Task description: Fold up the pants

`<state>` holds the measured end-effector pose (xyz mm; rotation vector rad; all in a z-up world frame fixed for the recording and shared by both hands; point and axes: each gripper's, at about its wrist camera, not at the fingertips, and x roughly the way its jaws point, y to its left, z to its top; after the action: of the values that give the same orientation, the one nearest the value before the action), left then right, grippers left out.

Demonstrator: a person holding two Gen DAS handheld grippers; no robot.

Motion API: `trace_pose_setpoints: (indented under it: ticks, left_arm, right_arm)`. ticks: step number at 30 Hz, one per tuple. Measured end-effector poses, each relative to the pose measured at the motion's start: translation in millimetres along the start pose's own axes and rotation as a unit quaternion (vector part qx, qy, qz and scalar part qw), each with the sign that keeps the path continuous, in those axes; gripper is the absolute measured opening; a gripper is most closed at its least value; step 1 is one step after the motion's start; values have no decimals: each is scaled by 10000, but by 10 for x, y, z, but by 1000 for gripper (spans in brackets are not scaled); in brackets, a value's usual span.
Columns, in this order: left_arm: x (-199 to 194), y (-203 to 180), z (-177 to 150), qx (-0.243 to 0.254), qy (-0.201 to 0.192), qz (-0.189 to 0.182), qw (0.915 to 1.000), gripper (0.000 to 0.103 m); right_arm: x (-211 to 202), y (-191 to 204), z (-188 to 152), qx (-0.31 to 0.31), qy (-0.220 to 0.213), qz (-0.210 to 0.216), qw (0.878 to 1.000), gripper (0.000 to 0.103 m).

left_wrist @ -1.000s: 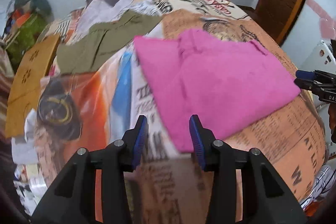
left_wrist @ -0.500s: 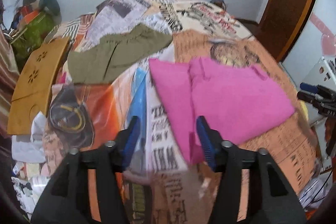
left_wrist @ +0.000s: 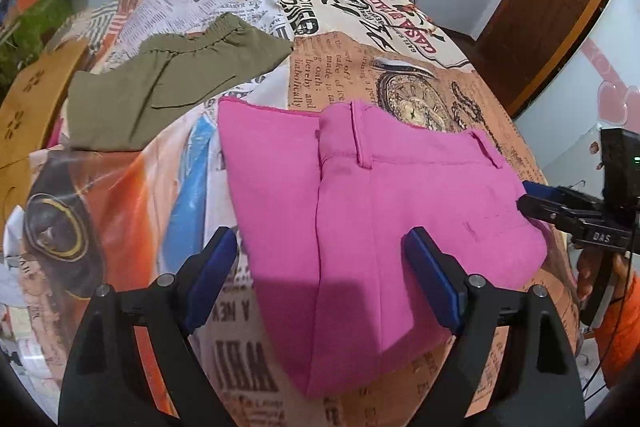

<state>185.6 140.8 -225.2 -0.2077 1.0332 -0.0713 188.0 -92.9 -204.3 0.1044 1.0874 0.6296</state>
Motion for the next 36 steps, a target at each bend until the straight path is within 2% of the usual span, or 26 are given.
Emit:
trace_pose_setpoints:
  ticks: [6,9,12,14,16,17,19,21,27,36]
  left_arm:
    - [178,50,91,-201,159,-314,9992,86]
    - [215,56,116,-242,133,-385,9989,86]
    - [228,72,137,-265,118,-468,9985,80]
    - [232,69,158,-232,104,-536,9982,72]
    - [230,49,179,-197,95,-642,9977,54]
    - [231,41,192,-200,106,-705,9973,50]
    - [239,32,218,-216,114,-747,9969,36]
    - [235,24,248,-231,89,-711,9972,29]
    - [135,-40,285,-142,18,-580,9982,20]
    - [-316,-251,371,251,-516,-285,9979,15]
  right_arm:
    - [183,-90,76,275,179,402,9987,71]
    - [212,-76,122,241,189,432,9986,72]
    - [245,-81,155,194,166,455,9986,70]
    - [256,-94,181,193,149,491,9985,63]
    - [266,-95,206,181,127,539,9983,48]
    - [267,-90,215,167,116,548,9983,45]
    - [270,-75,234,126,106,533,9984,35]
    - [259,-48,250,74,72,466,9989,29]
    - [145,33,281,-166,-131,309,9993,14]
    - [-216,271,439,-548,-602,314,9962,11]
